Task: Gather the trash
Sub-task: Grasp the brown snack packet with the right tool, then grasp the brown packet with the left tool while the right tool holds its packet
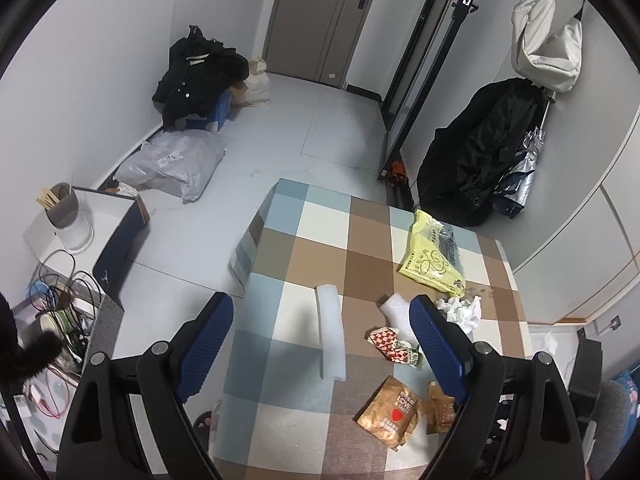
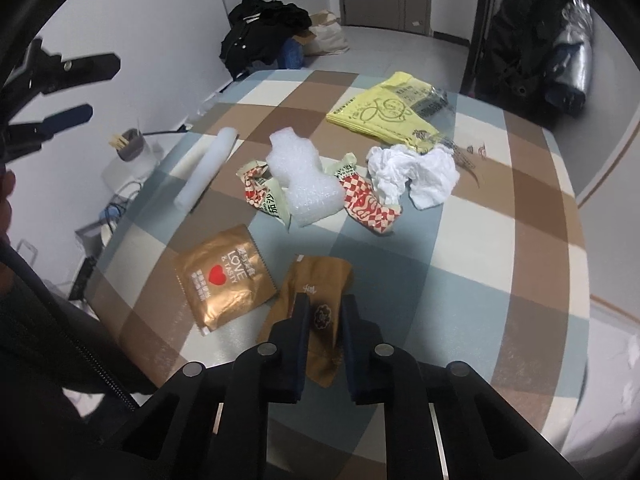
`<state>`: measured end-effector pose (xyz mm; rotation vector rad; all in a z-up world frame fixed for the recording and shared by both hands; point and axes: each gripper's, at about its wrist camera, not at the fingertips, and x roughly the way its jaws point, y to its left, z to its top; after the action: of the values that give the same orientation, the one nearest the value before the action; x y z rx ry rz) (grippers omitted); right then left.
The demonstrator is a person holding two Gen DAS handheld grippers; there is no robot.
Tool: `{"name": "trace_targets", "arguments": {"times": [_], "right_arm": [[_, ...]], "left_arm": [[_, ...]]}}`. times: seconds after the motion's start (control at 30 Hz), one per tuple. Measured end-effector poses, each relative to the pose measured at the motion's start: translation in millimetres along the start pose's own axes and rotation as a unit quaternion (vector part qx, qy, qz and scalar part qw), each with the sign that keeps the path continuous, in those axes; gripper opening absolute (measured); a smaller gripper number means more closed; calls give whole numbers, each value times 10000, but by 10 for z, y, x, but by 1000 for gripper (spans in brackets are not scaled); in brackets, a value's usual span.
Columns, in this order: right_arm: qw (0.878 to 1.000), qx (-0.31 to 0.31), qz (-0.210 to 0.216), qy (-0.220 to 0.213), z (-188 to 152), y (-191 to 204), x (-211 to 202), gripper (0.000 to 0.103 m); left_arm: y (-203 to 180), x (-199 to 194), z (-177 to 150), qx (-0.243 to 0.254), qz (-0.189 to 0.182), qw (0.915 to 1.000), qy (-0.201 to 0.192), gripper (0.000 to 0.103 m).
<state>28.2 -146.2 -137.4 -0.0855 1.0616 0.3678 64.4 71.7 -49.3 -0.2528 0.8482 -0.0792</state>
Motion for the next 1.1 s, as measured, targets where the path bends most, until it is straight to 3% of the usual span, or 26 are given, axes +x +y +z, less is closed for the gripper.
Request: {"name": "trace_targets", "arguments": {"times": [0.17,0.4,0.67,0.8,1.1], "right_arm": [[9986,406,347,-30,2,-121,-35,9],[9935,897,664,-220,-29,-317,-193,4],[9863,1315,794,-602,-47,-540,-443,3],[9840,1405,790,-754,-52,-619,-538,3],[9807,1503,808,-951,-92,-744,-687,3]], "left_arm": [[-28,-19,-21,116,-8,9999,29,88],[-228,15,-167,625,-558,9954,460,87],[-617,245,-490,1599,-771,9765,1218,87],[-701,478,-678,1885,-657,9643,1742,77],[-826,649,-865,2214,-507,9515,2077,76]]}}
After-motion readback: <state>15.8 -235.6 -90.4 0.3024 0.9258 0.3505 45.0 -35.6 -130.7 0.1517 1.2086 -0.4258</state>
